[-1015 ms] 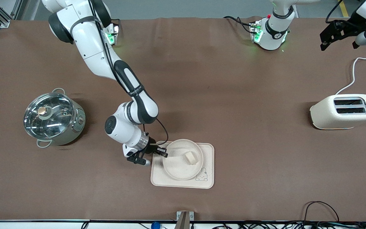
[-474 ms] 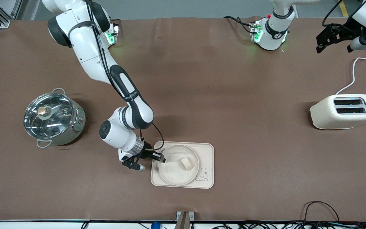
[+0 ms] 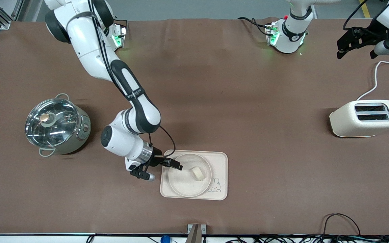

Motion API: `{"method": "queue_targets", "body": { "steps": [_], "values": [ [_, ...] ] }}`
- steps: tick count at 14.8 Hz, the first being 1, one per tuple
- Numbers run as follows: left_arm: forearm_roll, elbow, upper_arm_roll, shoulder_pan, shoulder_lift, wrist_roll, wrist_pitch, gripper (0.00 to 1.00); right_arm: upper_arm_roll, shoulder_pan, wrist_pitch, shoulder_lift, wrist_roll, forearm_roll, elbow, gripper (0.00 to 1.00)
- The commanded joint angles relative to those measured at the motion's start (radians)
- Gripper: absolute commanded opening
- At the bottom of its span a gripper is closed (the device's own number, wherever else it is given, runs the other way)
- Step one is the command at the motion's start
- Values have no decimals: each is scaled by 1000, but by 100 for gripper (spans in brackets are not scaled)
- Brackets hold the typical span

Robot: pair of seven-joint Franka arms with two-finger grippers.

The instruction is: Place bun in plate and plate on tray

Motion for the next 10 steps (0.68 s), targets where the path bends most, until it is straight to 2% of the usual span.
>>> {"method": "queue_targets", "body": {
  "steps": [1,5,6,7,8,10],
  "values": [
    [-13,28,2,5,12,15,-6,100,-39,-8,-29,-159,-8,0,-176,100],
    [-14,39,2,5,12,1,-12,100,-142,-10,-128,-363,-14,-46,-339,100],
    [-14,39,2,3,12,0,-12,100,-189,-5,-199,-396,-12,-105,-345,100],
    [-16,38,0,5,11,4,-15,100,-232,-2,-254,-431,-11,-217,-344,100],
    [-16,36,0,6,9,12,-17,100,-247,-8,-314,-477,-9,-336,-347,100],
    [-17,30,0,5,4,0,-29,100,-279,-15,-415,-555,-8,-437,-363,100]
  ]
}}
